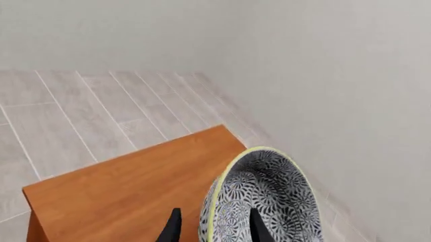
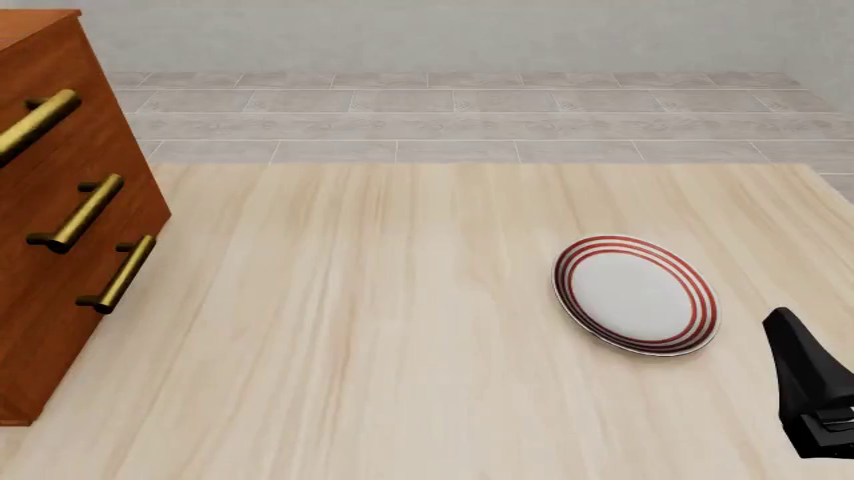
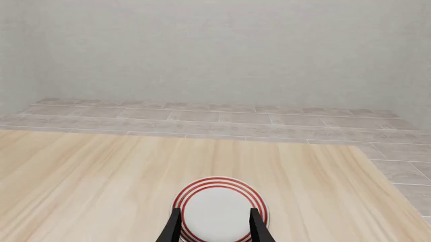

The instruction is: Put the bowl on top of the cabinet.

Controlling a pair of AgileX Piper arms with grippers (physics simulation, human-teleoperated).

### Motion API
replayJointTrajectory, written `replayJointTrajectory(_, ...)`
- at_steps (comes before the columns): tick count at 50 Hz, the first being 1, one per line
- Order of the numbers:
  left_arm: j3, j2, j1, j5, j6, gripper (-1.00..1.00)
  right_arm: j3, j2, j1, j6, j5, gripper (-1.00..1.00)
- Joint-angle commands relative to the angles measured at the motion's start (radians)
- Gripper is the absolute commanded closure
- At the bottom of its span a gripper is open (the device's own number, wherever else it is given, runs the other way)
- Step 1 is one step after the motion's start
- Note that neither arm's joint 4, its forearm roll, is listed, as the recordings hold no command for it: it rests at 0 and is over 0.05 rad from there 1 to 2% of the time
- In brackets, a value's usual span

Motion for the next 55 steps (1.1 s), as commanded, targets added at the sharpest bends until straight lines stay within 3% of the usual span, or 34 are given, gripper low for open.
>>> replayJointTrajectory(1, -0.02, -0.007, 0.009, 0.012, 0.005, -1.0, -0.002, 0.004, 0.001, 0.0, -0.001, -1.0)
replayJointTrajectory(7, -0.064, -0.027, 0.026, 0.034, -0.005, -1.0, -0.002, 0.004, 0.001, 0.001, -0.001, -1.0)
replayJointTrajectory(13, -0.037, -0.086, 0.035, 0.009, -0.024, -1.0, -0.002, 0.003, 0.001, 0.0, -0.002, -1.0)
replayJointTrajectory(18, -0.095, -0.103, 0.038, 0.059, -0.019, -1.0, -0.002, 0.003, 0.001, 0.001, -0.002, -1.0)
replayJointTrajectory(27, -0.031, -0.159, 0.038, 0.025, -0.009, -1.0, -0.002, 0.003, 0.001, 0.0, -0.002, -1.0)
replayJointTrajectory(36, -0.08, -0.189, 0.044, 0.07, -0.004, -1.0, -0.002, 0.004, 0.001, 0.0, -0.001, -1.0)
replayJointTrajectory(43, -0.032, -0.247, 0.03, 0.057, 0.001, -1.0, -0.002, 0.003, 0.001, 0.0, -0.002, -1.0)
replayJointTrajectory(55, -0.032, -0.247, 0.03, 0.057, 0.001, -1.0, -0.002, 0.004, 0.001, 0.0, -0.001, -1.0)
